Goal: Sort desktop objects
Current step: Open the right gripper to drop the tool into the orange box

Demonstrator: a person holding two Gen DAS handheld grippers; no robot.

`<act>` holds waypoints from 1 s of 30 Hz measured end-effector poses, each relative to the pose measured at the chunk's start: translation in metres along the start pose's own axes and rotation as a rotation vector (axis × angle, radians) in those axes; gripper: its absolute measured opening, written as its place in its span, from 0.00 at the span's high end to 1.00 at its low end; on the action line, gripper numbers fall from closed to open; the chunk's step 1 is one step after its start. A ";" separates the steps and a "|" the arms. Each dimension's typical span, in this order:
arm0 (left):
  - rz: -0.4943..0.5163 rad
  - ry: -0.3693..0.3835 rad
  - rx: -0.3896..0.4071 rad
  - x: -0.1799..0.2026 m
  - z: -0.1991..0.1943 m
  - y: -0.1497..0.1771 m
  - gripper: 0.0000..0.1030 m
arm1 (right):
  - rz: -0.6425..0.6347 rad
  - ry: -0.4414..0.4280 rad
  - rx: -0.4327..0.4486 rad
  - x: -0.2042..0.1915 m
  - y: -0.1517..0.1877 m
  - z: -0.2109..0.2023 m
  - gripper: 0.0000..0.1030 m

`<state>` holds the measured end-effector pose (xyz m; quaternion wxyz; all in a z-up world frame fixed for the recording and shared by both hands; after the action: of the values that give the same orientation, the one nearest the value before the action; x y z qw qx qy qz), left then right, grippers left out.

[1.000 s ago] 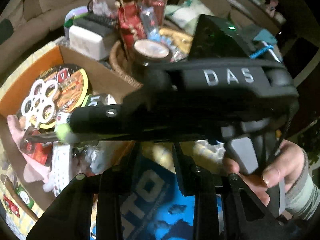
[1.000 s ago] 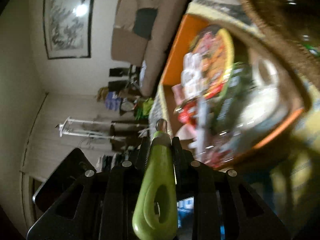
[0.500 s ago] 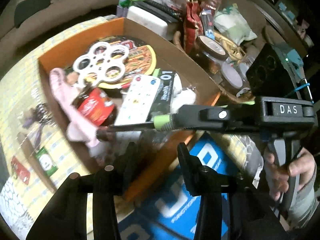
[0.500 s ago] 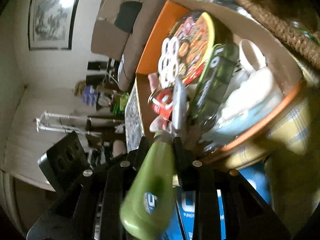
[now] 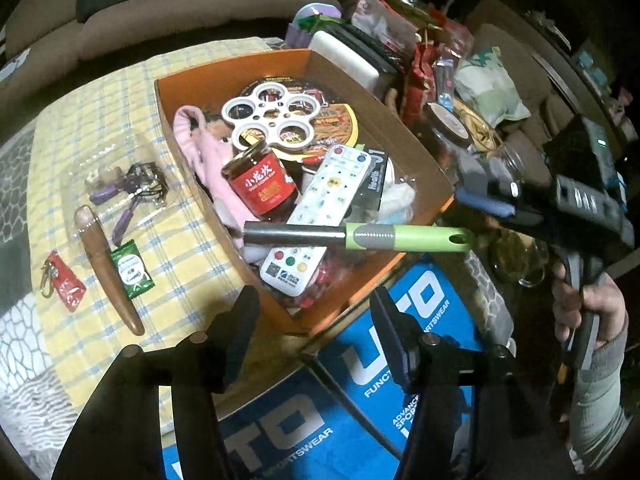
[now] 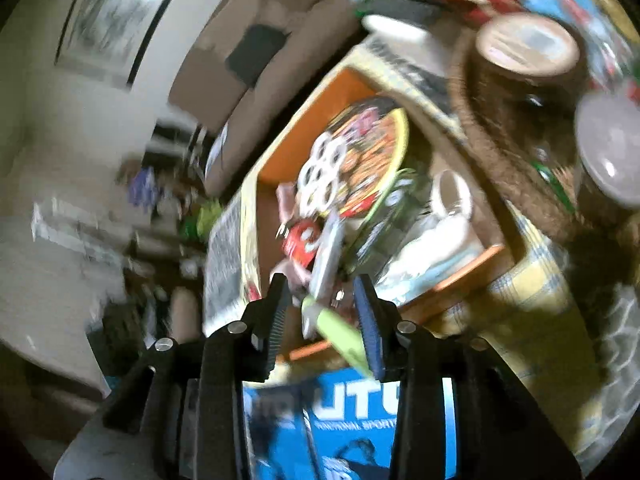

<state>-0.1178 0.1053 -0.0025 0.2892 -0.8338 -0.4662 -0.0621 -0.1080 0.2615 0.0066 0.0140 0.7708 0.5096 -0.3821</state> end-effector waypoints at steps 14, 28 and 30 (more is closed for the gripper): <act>-0.048 0.023 0.036 -0.002 0.001 -0.012 0.34 | -0.099 0.007 -0.181 0.011 0.056 0.014 0.67; -0.227 -0.030 0.167 -0.102 -0.059 0.001 0.22 | -0.154 0.135 -0.027 0.019 -0.012 0.019 0.67; -0.254 -0.059 0.165 -0.125 -0.064 0.010 0.22 | -0.190 0.040 -0.055 -0.004 0.005 0.013 0.66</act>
<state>-0.1690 -0.0261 -0.0007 0.3326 -0.7429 -0.5798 -0.0354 -0.1121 0.2507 -0.0022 -0.0114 0.7258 0.5908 -0.3522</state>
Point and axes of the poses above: each gripper's, at about its wrist camera, not at the fingertips, and z roughly the way its jaws point, x to its right, y to its underside, the point moved 10 cm from there along z, roughly the way its jaws point, and after that the axes turned 5 degrees about y, right-handed, at the moved point
